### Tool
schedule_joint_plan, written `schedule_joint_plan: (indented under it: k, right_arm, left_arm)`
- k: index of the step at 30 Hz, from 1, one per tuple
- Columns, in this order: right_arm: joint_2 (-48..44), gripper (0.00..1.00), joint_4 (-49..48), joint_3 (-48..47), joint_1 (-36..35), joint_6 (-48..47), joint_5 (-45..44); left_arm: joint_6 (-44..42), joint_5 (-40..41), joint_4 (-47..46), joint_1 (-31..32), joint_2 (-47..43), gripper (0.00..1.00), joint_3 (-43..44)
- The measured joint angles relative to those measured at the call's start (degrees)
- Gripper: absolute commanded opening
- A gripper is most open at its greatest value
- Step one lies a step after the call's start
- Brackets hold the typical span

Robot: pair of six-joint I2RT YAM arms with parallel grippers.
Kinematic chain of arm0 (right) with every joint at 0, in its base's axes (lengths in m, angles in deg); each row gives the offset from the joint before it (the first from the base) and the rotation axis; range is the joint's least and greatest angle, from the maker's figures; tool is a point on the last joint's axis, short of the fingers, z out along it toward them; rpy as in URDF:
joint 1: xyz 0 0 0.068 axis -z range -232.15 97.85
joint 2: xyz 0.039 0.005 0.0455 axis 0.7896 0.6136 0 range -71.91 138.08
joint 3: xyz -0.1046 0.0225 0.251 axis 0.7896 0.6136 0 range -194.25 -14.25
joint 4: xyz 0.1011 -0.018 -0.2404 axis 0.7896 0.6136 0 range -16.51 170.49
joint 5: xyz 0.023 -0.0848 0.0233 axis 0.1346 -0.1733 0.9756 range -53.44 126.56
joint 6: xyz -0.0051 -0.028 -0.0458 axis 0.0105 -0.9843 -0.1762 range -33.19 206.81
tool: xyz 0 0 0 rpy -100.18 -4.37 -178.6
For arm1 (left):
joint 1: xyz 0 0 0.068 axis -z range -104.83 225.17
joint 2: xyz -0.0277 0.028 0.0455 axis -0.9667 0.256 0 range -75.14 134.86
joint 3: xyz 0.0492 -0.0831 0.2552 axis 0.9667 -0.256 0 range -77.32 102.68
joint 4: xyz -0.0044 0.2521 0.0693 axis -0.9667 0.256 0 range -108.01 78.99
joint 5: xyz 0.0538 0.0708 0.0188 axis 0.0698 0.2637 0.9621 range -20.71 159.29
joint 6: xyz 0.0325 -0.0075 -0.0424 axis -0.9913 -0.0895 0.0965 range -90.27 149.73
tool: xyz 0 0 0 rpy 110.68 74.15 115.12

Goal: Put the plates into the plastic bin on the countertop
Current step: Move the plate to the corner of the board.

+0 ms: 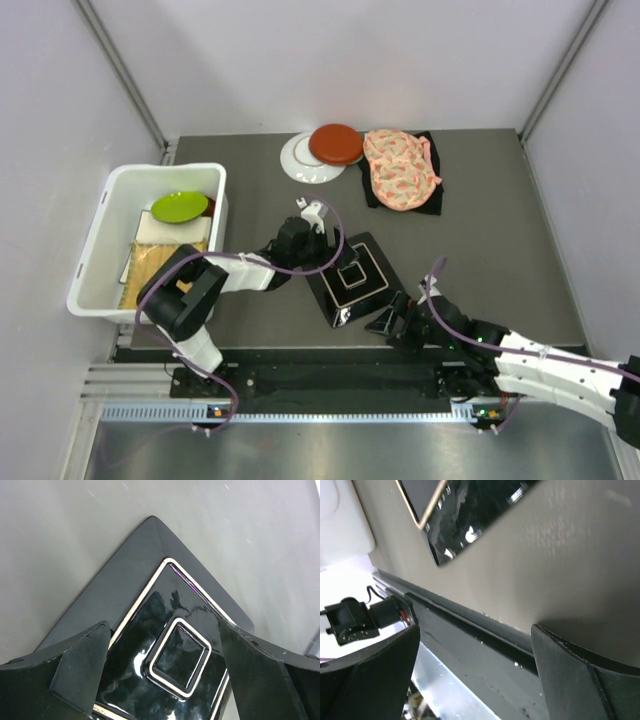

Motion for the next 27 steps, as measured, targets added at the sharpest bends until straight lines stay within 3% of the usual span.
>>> schedule_joint_plan:
  k: [13,27]
  right_arm:
    - [-3.6,0.92,11.4,-0.1,-18.4,20.2,-18.1]
    - [-1.9,0.92,6.8,1.1,-23.9,27.2,-27.7]
  left_arm:
    - [7.8,4.6,-0.2,7.8,-7.2,0.95,-7.5]
    - [13.1,6.6,0.8,11.5,-13.3,0.95,-12.9]
